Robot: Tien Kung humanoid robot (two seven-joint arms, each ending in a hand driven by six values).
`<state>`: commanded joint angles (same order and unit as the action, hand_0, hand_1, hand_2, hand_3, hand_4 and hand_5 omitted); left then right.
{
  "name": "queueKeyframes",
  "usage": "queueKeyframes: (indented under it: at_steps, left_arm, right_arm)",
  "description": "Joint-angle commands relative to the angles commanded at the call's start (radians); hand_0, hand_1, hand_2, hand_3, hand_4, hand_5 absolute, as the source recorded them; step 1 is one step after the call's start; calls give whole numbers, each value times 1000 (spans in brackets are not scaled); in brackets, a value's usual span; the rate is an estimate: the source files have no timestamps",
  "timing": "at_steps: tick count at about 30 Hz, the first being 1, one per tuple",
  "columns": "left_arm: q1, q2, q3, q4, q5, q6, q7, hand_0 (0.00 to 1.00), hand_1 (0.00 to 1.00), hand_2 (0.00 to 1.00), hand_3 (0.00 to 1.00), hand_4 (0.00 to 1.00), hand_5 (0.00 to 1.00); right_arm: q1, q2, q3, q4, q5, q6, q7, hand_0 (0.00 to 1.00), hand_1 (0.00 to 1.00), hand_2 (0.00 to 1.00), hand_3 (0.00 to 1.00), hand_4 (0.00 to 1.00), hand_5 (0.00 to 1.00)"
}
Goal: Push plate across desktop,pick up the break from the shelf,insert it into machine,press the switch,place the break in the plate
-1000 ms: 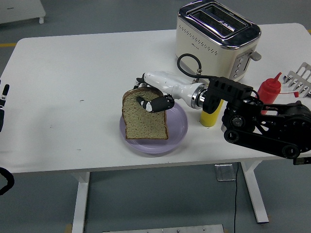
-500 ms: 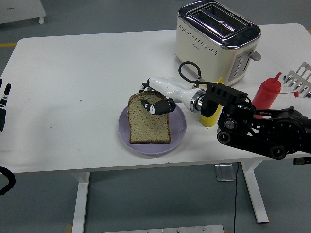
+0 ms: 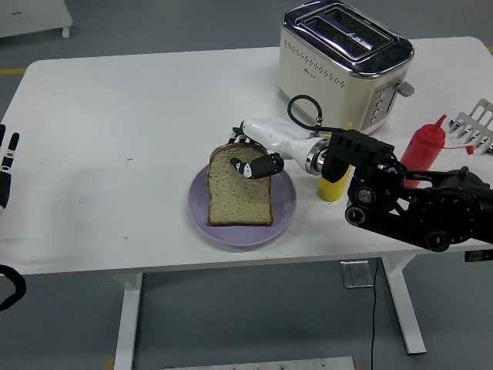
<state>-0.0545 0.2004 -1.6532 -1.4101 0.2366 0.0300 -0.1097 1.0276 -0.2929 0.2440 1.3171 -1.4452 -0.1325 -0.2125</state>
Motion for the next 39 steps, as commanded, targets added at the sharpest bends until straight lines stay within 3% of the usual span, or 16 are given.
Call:
queueKeyframes:
  at_steps: [1,6,7,14,24,25,27,30,31,34,39]
  left_arm:
    - [0,0,0,0,0,0,0,823,857,923,806,631,998]
    - [1,0,3,1,3,-1,2,823,857,923,806,631,998]
    - [0,0,3,1,3,-1,2,820,857,923,805,630,998]
    - [-3,-1,2,0,6,-4,6,818,856,923,804,631,998]
    - [0,-1,-10,-1,5,-3,8,818,855,923,803,630,998]
    - [-1,-1,-10,-1,5,-3,8,818,855,921,801,631,998]
    - [-1,-1,-10,-1,5,-3,8,818,855,921,801,631,998]
    - [0,-1,-12,-2,5,-2,7,818,855,921,801,631,998]
    - [1,-1,-13,-2,5,-2,7,817,855,921,802,630,998]
    - [3,-1,-17,-2,5,-2,7,817,855,921,802,630,998]
    - [4,-2,-26,-2,5,-1,8,816,855,921,802,631,998]
  right_arm:
    - [-1,0,2,0,-1,0,-1,637,706,711,812,703,307]
    - [-3,0,11,-3,-2,2,-1,637,706,711,812,703,307]
    - [-3,0,12,-4,-1,3,0,705,760,781,896,730,324]
    - [-19,-5,67,3,-11,-16,6,719,771,794,907,746,346]
    - [-91,-57,316,175,-74,-64,31,733,773,795,895,730,349]
    - [-97,-64,344,196,-73,-72,39,760,774,789,834,632,348]
    - [-117,-85,402,235,-59,-96,63,760,774,789,834,632,348]
    - [-157,-121,484,287,-14,-139,105,760,774,789,834,632,348]
    - [-172,-134,518,306,7,-156,121,776,775,795,805,528,371]
    - [-222,-175,606,350,68,-195,170,776,775,795,805,528,371]
    - [-336,-218,785,398,223,-215,244,792,783,791,792,497,421]
